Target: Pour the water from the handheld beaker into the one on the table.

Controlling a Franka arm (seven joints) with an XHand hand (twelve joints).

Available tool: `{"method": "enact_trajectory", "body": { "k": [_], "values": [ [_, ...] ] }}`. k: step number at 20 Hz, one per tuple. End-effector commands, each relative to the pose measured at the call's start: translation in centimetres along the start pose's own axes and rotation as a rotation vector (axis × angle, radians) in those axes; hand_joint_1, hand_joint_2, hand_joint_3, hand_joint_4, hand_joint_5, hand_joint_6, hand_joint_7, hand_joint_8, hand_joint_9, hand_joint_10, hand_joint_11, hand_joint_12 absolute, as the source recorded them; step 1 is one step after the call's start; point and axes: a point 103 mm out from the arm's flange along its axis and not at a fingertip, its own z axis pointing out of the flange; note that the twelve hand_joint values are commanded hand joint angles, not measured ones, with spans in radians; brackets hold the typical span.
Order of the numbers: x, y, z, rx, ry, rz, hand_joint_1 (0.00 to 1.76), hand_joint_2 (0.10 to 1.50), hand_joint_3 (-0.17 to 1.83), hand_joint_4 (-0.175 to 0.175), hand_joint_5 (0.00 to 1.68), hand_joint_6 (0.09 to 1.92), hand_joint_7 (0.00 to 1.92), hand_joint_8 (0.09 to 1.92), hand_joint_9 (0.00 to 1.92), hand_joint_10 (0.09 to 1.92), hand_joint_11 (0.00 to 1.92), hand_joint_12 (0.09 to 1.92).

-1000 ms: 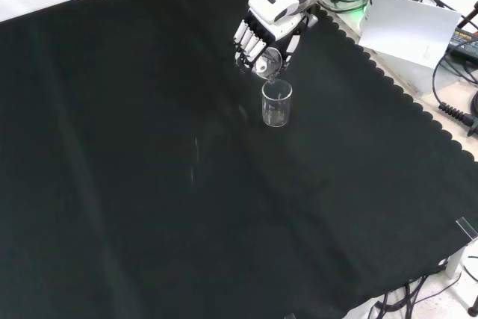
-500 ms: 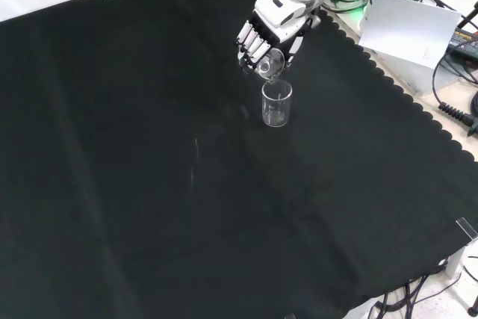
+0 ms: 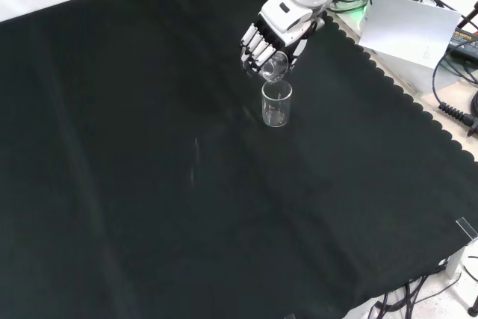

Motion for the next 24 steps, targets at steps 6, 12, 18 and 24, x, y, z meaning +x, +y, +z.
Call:
{"method": "enact_trajectory", "body": {
  "k": [6, 12, 18, 24],
  "values": [
    [0.35, 0.02, -0.58, -0.011, -0.037, -0.005, 1.31, 1.02, -0.17, -0.115, 1.3, 0.4, 1.62, 0.09, 1.43, 0.78, 1.26, 0.91],
    [0.52, -0.08, -0.67, -0.014, -0.065, -0.009, 1.31, 1.02, -0.17, -0.114, 1.3, 0.4, 1.62, 0.09, 1.43, 0.78, 1.26, 0.91],
    [0.67, -0.16, -0.73, -0.014, -0.085, -0.011, 1.31, 1.02, -0.17, -0.114, 1.3, 0.41, 1.62, 0.09, 1.43, 0.78, 1.26, 0.91],
    [0.49, -0.12, -0.73, -0.008, -0.098, -0.008, 1.31, 1.02, -0.17, -0.114, 1.3, 0.41, 1.62, 0.09, 1.43, 0.78, 1.26, 0.91]
  ]
}}
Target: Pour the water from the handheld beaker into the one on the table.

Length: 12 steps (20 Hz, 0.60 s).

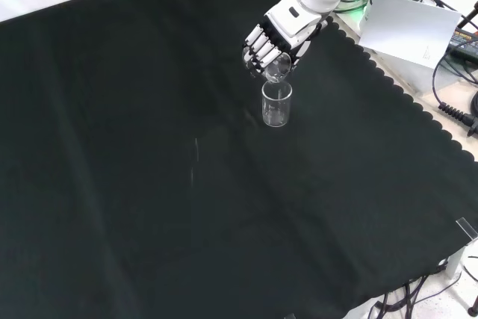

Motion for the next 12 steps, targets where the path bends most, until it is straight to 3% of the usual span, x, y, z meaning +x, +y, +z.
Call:
{"method": "enact_trajectory", "body": {
  "k": [1, 12],
  "values": [
    [-0.09, 0.04, 0.02, 0.005, -0.014, 0.003, 1.31, 1.02, -0.17, -0.114, 1.3, 0.41, 1.62, 0.09, 1.43, 0.78, 1.26, 0.91],
    [-0.11, 0.34, -0.07, 0.014, -0.042, 0.011, 1.31, 1.02, -0.17, -0.115, 1.3, 0.41, 1.62, 0.09, 1.43, 0.78, 1.25, 0.91]
  ]
}}
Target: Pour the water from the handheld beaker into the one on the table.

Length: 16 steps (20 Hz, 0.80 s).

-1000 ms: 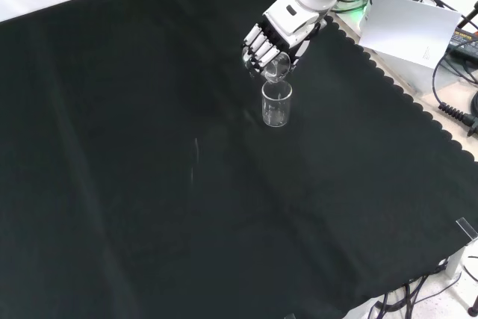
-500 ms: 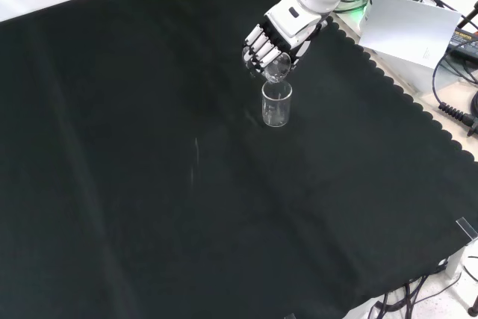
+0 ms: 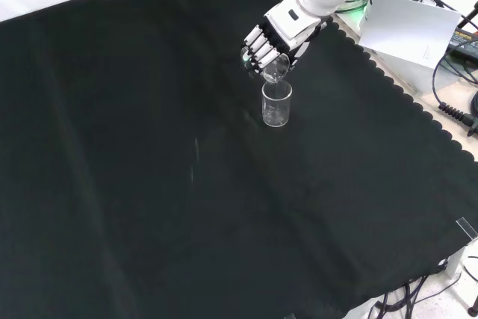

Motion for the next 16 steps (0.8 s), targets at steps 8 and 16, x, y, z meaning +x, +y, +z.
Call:
{"method": "enact_trajectory", "body": {
  "k": [8, 16],
  "values": [
    [0.19, 0.17, 0.12, 0.014, -0.03, 0.007, 1.31, 1.02, -0.17, -0.115, 1.3, 0.41, 1.62, 0.09, 1.43, 0.78, 1.25, 0.91],
    [0.2, 0.17, -0.01, 0.009, -0.057, 0.009, 1.31, 1.02, -0.17, -0.115, 1.3, 0.41, 1.62, 0.09, 1.43, 0.78, 1.25, 0.91]
  ]
}}
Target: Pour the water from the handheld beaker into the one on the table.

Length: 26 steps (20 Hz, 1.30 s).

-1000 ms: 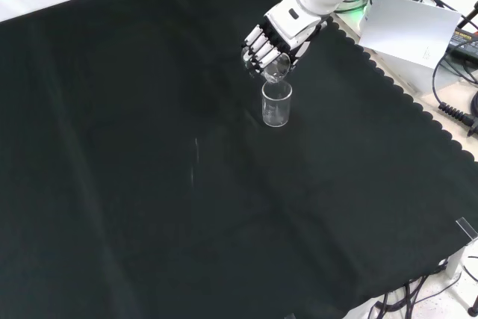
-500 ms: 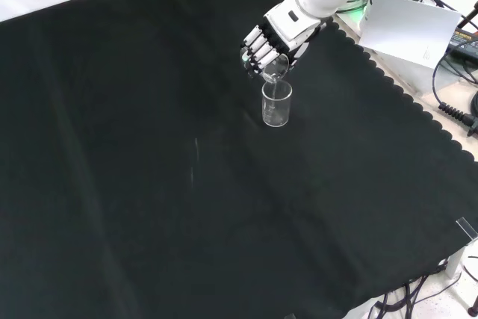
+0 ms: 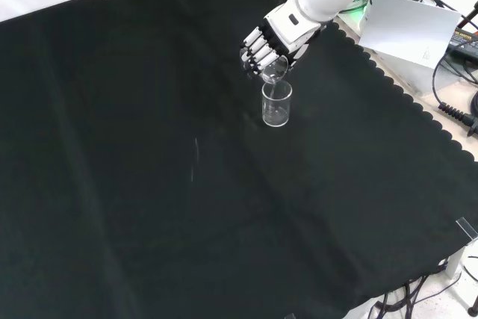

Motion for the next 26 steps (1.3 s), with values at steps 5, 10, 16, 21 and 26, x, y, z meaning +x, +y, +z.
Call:
{"method": "enact_trajectory", "body": {
  "k": [5, 10, 16, 21, 26],
  "values": [
    [0.2, -0.1, -0.3, -0.008, -0.032, -0.003, 1.31, 1.02, -0.17, -0.116, 1.3, 0.41, 1.62, 0.09, 1.43, 0.78, 1.25, 0.91],
    [0.3, -0.3, -0.7, -0.015, -0.043, -0.006, 1.31, 1.02, -0.17, -0.116, 1.3, 0.41, 1.62, 0.09, 1.43, 0.78, 1.25, 0.91],
    [0.5, -0.6, -1.3, -0.023, -0.056, -0.01, 1.31, 1.02, -0.17, -0.116, 1.3, 0.41, 1.62, 0.09, 1.43, 0.78, 1.25, 0.91],
    [0.6, -0.8, -1.6, -0.031, -0.076, -0.016, 1.31, 1.03, -0.17, -0.116, 1.3, 0.41, 1.62, 0.09, 1.43, 0.78, 1.25, 0.91],
    [0.7, -0.8, -1.7, -0.029, -0.096, -0.019, 1.31, 1.03, -0.17, -0.116, 1.3, 0.42, 1.62, 0.09, 1.43, 0.78, 1.25, 0.9]
  ]
}}
